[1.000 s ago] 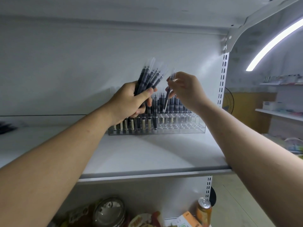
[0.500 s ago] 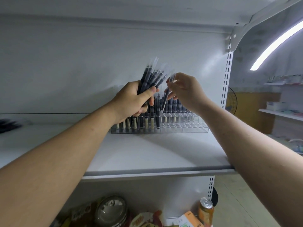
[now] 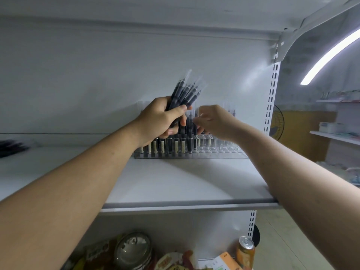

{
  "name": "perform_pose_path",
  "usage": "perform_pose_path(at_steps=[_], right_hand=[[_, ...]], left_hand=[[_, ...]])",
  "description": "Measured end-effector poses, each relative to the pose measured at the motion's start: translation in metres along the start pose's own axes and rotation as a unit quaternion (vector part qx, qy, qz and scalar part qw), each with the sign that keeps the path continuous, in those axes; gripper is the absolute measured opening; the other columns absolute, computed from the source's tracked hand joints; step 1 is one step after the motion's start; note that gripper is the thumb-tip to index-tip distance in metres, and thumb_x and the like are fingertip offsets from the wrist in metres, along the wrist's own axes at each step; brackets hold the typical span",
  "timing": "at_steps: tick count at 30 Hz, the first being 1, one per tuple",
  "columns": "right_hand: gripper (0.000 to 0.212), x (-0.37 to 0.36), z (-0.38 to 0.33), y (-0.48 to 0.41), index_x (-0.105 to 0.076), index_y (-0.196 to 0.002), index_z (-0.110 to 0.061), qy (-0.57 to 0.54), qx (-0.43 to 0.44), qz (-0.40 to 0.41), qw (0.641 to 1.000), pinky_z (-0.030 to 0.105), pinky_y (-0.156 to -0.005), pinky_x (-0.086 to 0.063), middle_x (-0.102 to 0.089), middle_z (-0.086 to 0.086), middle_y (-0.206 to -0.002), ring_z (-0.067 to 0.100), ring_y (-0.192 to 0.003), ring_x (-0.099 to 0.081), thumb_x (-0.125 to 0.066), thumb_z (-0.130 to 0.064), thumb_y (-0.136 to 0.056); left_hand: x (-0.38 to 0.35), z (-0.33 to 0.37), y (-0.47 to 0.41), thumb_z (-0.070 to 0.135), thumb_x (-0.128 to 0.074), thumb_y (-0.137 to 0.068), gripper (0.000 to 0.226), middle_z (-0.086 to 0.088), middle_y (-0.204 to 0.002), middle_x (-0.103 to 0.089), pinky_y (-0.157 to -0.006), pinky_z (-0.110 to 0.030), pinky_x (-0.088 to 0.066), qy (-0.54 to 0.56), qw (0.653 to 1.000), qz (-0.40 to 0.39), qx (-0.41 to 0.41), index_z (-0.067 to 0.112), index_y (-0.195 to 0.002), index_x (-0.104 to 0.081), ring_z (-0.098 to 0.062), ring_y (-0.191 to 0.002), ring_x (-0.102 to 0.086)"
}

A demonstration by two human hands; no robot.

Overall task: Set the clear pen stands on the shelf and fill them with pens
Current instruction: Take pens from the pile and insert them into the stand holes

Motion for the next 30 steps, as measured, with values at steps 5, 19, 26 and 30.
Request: perform_pose_path(at_steps=[5,19,26,30], right_hand=[[0.025,0.002,0.006,-0.002,-0.071,-0.087,-0.009,0.034,0.012,-0.008,0.999,0.035,-0.075,-0.064,-0.079,0.001,-0.083,0.008,-0.075,-0.077,-0.065,-0.026,-0.104],[0.015,0.023,-0.013,0.006,-0.07,-0.096,-0.003,-0.358,0.051,0.021,0.932,0.033,-0.066,-0.048,-0.074,0.014,-0.093,0.026,-0.079,-0.069,-0.073,-0.018,-0.096],[0.049,0.022,-0.013,0.007,-0.061,-0.117,0.017,-0.383,0.059,0.024,0.922,0.03,-0.071,-0.057,-0.074,0.026,-0.107,0.031,-0.094,-0.076,-0.07,-0.025,-0.094],[0.018,0.027,-0.01,0.004,-0.061,-0.106,0.005,-0.441,0.043,0.06,0.894,0.029,-0.066,-0.056,-0.075,0.015,-0.091,0.029,-0.084,-0.075,-0.057,-0.012,-0.107]], left_hand=[[-0.001,0.0,0.001,0.014,-0.051,-0.111,0.013,-0.012,-0.091,-0.066,-0.046,-0.026,-0.025,0.007,1.0,-0.001,0.014,0.008,-0.115,-0.062,-0.019,-0.055,-0.042],[-0.003,0.005,0.003,0.022,-0.056,-0.11,0.019,-0.013,-0.095,-0.079,-0.046,-0.027,-0.033,-0.015,1.0,0.008,-0.009,0.009,-0.123,-0.064,-0.017,-0.052,-0.049],[-0.002,0.005,0.004,0.027,-0.055,-0.111,0.015,-0.011,-0.087,-0.078,-0.046,-0.027,-0.035,-0.046,0.999,0.007,-0.004,0.015,-0.111,-0.064,-0.022,-0.053,-0.054],[-0.001,0.003,0.003,0.024,-0.056,-0.111,0.021,-0.01,-0.075,-0.065,-0.047,-0.03,-0.03,-0.043,0.999,0.005,-0.009,0.009,-0.098,-0.063,-0.017,-0.048,-0.041]])
Point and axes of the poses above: each hand's wrist, its own y-axis away from the middle knuckle, its own x-axis out of the back of the hand, z = x × y, the point moved 2 cm from there along -y, towards the middle knuckle
